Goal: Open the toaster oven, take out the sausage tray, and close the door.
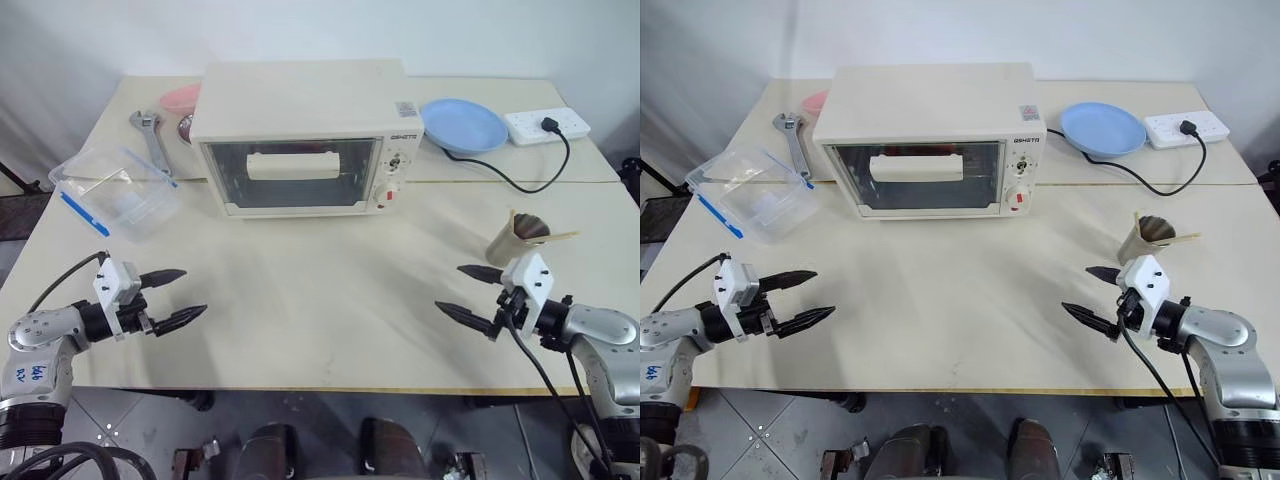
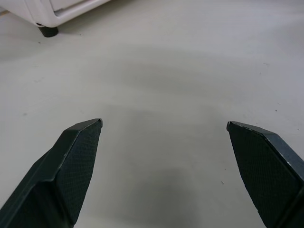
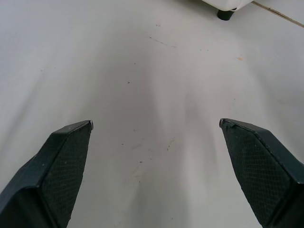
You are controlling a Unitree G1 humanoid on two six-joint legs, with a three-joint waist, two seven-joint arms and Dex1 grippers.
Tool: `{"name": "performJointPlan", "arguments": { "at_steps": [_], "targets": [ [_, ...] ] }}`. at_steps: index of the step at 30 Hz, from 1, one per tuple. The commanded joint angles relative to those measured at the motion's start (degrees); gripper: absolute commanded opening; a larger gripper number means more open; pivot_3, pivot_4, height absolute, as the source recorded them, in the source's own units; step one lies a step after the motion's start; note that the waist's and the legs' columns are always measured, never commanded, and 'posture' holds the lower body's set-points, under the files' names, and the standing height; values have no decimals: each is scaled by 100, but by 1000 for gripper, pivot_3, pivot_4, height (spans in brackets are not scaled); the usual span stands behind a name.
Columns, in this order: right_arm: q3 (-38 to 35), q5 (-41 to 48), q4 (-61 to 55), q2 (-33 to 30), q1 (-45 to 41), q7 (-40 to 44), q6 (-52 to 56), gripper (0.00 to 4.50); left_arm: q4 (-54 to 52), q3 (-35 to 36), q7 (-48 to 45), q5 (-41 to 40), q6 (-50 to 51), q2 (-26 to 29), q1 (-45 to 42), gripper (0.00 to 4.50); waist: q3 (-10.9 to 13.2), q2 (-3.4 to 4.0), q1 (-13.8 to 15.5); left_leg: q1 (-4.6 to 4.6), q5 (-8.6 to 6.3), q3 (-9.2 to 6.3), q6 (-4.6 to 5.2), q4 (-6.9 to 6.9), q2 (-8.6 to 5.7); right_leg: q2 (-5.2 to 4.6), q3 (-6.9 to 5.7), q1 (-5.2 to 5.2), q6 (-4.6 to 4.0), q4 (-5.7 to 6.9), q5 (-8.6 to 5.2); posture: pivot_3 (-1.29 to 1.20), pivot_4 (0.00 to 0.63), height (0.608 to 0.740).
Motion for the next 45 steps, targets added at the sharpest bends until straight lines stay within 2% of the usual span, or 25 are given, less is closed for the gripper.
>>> {"name": "performJointPlan", "arguments": {
  "at_steps": [1, 9, 14, 18, 24, 33, 39, 45],
  "targets": [
    [23, 67, -226, -43, -122, 41, -37, 4500, -90, 162, -19, 12, -141, 134, 16, 4464, 0, 0, -2, 0, 0, 0, 0, 1, 0, 0, 0, 0, 0, 1, 0, 0, 150, 740],
    [284, 332, -833, 31, -517, -84, 595, 4500, -508, 396, 507, -174, 298, 38, 11, 4464, 3, -6, -1, 0, -2, 0, 3, 4, 4, -1, 4, -2, 0, 4, 0, 0, 150, 740],
    [842, 702, -1166, 428, -1613, -386, 1759, 4500, -1065, 817, 944, -507, 338, -293, 108, 4464, 6, -10, -55, 1, -2, 1, 3, 12, 28, -2, 8, -5, -3, 15, 3, 0, 150, 740],
    [1174, 651, -1012, 807, -2353, -534, 1983, 4500, -1254, 914, 1015, -717, 492, -424, 169, 4464, 6, -12, -59, 1, -3, 0, 4, 12, 27, -2, 7, -6, -3, 15, 3, 0, 150, 740],
    [1608, 323, -278, 1379, -3383, -539, 1681, 4500, -1402, 1129, 1198, -858, 482, -540, 156, 4464, 5, -20, -90, -4, -8, 0, 5, 14, 22, -2, 4, -10, 0, 16, 5, 0, 150, 740],
    [1942, -207, 1242, 2116, -4648, -152, 585, 4500, -1459, 1338, 1307, -984, 443, -573, 110, 4464, 4, -24, -196, -5, -9, 5, 7, 13, 4, -1, 5, -15, 3, 20, 6, 0, 150, 740],
    [1969, -328, 1603, 2343, -4965, 127, 201, 4500, -1504, 1410, 1312, -1057, 485, -535, 134, 4464, 3, -26, -237, -5, -11, 2, 5, 9, 6, -2, 4, -18, 3, 24, 6, 0, 150, 740],
    [1979, -193, 1219, 2411, -4876, 452, 300, 4500, -1511, 1462, 1319, -1131, 560, -486, 99, 4464, 4, -27, -305, -5, -12, 3, 4, 0, 5, -1, 2, -24, 3, 24, 6, 0, 150, 740]
  ]
}}
